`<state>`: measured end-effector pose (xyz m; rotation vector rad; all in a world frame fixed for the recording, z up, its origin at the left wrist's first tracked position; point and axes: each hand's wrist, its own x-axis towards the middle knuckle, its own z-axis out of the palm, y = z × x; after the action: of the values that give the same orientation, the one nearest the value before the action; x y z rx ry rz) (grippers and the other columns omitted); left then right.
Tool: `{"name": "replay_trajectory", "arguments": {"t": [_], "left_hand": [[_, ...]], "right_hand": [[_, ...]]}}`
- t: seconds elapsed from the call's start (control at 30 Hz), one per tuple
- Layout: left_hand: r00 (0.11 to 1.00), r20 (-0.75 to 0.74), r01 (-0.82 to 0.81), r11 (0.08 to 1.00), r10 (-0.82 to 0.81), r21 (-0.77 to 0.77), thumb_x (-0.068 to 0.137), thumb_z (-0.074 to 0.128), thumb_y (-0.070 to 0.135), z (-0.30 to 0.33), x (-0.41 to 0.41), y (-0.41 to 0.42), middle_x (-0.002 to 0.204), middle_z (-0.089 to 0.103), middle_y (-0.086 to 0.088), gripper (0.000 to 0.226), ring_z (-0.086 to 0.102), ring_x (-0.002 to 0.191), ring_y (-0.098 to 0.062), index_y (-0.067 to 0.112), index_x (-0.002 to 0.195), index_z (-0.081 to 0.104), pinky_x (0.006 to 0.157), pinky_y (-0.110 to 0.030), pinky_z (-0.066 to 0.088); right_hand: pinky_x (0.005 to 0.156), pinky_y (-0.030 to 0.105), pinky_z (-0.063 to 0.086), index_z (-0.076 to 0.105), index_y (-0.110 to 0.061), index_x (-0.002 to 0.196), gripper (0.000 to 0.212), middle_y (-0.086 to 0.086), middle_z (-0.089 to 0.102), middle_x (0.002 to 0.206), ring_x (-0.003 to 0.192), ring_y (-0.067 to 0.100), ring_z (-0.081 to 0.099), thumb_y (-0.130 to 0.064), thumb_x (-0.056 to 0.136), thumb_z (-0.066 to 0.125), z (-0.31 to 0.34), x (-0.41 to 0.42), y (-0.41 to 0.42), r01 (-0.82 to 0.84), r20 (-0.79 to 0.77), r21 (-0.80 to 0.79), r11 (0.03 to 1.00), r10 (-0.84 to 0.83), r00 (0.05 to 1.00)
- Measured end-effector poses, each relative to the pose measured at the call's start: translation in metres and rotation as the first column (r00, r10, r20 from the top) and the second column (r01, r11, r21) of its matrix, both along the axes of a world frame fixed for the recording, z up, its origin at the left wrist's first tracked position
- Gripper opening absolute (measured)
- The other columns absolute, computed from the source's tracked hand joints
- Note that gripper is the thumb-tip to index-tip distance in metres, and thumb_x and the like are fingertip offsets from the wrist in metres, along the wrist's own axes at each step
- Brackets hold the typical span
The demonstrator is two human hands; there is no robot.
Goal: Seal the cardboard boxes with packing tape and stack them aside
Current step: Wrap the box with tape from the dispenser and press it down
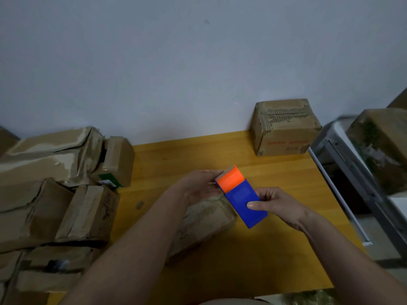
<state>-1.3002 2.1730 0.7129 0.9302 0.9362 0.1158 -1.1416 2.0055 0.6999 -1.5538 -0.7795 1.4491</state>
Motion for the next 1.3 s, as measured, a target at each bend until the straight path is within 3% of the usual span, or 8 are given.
{"name": "replay_trajectory", "arguments": {"t": [0.17,0.23,0.4,0.57,0.93,1.03,1.17,1.3], "left_hand": [[1.000,-0.020,0.003,0.997,-0.004,-0.082,0.102,0.024,0.053,0.002,0.003,0.007,0.102,0.064,-0.012,0.060,0.062,0.094,-0.024,0.007,0.097,0.062,0.092,-0.040,0.048],[0.998,-0.032,0.052,0.994,-0.055,-0.093,0.096,0.029,0.063,0.002,0.002,0.009,0.104,0.066,-0.012,0.067,0.064,0.097,-0.025,0.006,0.106,0.062,0.086,-0.037,0.052],[0.998,-0.039,0.040,0.999,-0.039,0.027,0.096,0.059,0.022,-0.011,0.001,0.010,0.102,0.068,-0.012,0.029,0.069,0.085,-0.019,0.003,0.117,0.062,0.076,-0.032,0.058],[0.982,-0.188,0.044,0.919,0.033,0.392,0.094,0.063,0.015,-0.025,0.007,0.011,0.071,0.065,-0.003,0.020,0.060,0.049,0.003,-0.002,0.101,0.071,0.051,-0.012,0.050],[0.904,-0.278,-0.181,0.880,0.324,0.439,0.088,0.071,0.017,-0.049,0.014,0.008,0.084,0.071,-0.003,0.017,0.059,0.069,-0.010,0.002,0.097,0.074,0.065,-0.021,0.048],[0.920,-0.302,-0.080,0.875,0.249,0.477,0.091,0.067,0.025,-0.049,0.006,0.018,0.094,0.069,0.001,0.020,0.058,0.077,-0.007,0.008,0.098,0.075,0.066,-0.026,0.048],[0.917,-0.328,-0.017,0.844,0.227,0.537,0.089,0.068,0.033,-0.055,0.007,0.022,0.103,0.070,0.003,0.019,0.062,0.092,-0.012,0.017,0.093,0.076,0.088,-0.032,0.053],[0.877,-0.423,0.132,0.733,0.227,0.668,0.089,0.065,0.039,-0.066,0.004,0.034,0.097,0.070,0.004,0.025,0.063,0.094,-0.019,0.018,0.090,0.078,0.078,-0.030,0.048]], "right_hand": [[0.080,0.035,0.051,0.055,0.000,0.100,0.039,0.016,0.068,0.100,0.089,0.023,0.065,-0.016,0.073,0.079,0.001,0.001,0.004,-0.031,-0.040,-0.011,0.999,0.031,0.999],[0.080,0.034,0.052,0.055,-0.002,0.097,0.036,0.012,0.069,0.098,0.088,0.021,0.066,-0.016,0.074,0.079,0.000,0.000,0.004,-0.041,-0.048,-0.024,0.999,0.040,0.998],[0.084,0.038,0.051,0.054,-0.005,0.094,0.046,0.017,0.068,0.103,0.091,0.024,0.066,-0.030,0.068,0.082,0.003,-0.003,0.005,-0.050,-0.058,-0.061,0.997,0.046,0.997],[0.084,0.039,0.051,0.053,0.003,0.113,0.058,0.014,0.069,0.109,0.094,0.026,0.066,-0.031,0.072,0.079,0.009,-0.012,0.009,-0.031,-0.080,-0.128,0.991,0.021,0.997],[0.067,0.021,0.052,0.060,-0.014,0.106,0.016,0.001,0.071,0.091,0.076,0.011,0.068,-0.023,0.093,0.057,0.022,-0.023,-0.003,-0.058,0.029,-0.196,0.979,0.065,0.997],[0.070,0.025,0.053,0.060,-0.012,0.108,0.024,0.005,0.072,0.090,0.076,0.016,0.069,-0.026,0.090,0.061,0.019,-0.023,-0.012,-0.032,0.039,-0.230,0.973,0.042,0.998],[0.067,0.026,0.052,0.061,-0.011,0.105,0.024,0.008,0.072,0.091,0.074,0.018,0.069,-0.028,0.090,0.062,0.017,-0.026,-0.004,0.023,0.115,-0.253,0.967,0.007,0.993],[0.062,0.024,0.048,0.064,-0.009,0.094,0.021,0.006,0.070,0.081,0.065,0.015,0.065,-0.029,0.090,0.063,0.018,-0.030,0.016,0.050,0.157,-0.276,0.960,-0.006,0.988]]}}
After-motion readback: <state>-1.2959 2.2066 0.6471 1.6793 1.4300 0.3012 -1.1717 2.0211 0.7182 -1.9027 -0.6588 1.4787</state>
